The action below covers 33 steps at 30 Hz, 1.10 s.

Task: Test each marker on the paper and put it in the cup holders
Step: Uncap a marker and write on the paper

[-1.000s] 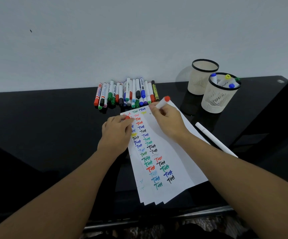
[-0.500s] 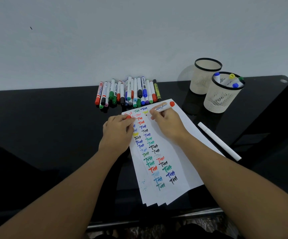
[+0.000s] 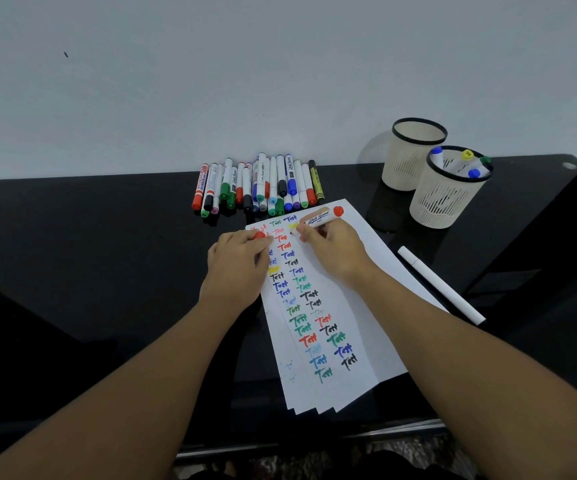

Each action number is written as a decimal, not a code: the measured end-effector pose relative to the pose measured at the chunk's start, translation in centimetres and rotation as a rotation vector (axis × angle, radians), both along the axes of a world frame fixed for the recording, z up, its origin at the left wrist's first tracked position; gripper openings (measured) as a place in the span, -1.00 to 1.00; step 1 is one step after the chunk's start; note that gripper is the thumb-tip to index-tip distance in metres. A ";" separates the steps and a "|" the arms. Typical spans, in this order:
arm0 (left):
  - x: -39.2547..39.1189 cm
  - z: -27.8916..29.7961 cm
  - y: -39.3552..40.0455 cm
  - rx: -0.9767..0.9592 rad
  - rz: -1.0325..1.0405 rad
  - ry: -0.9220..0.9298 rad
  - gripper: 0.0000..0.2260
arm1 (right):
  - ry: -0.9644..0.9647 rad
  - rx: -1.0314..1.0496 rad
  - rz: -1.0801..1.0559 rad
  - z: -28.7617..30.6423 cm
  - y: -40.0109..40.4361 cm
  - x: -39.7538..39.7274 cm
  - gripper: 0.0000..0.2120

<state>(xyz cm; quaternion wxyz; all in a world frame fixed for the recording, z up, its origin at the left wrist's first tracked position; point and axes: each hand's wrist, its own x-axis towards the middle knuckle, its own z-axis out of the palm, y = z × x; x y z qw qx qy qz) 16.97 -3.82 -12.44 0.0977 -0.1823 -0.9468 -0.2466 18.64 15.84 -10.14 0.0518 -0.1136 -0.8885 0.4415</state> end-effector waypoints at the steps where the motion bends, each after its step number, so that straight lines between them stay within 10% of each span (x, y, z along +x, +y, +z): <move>1: 0.0 0.0 0.0 0.000 0.000 -0.001 -0.70 | 0.006 0.008 -0.014 0.0 0.0 0.0 -0.63; 33: 0.0 -0.1 -0.1 0.008 -0.004 0.006 -0.71 | 0.005 -0.007 -0.081 0.3 0.1 0.4 -0.63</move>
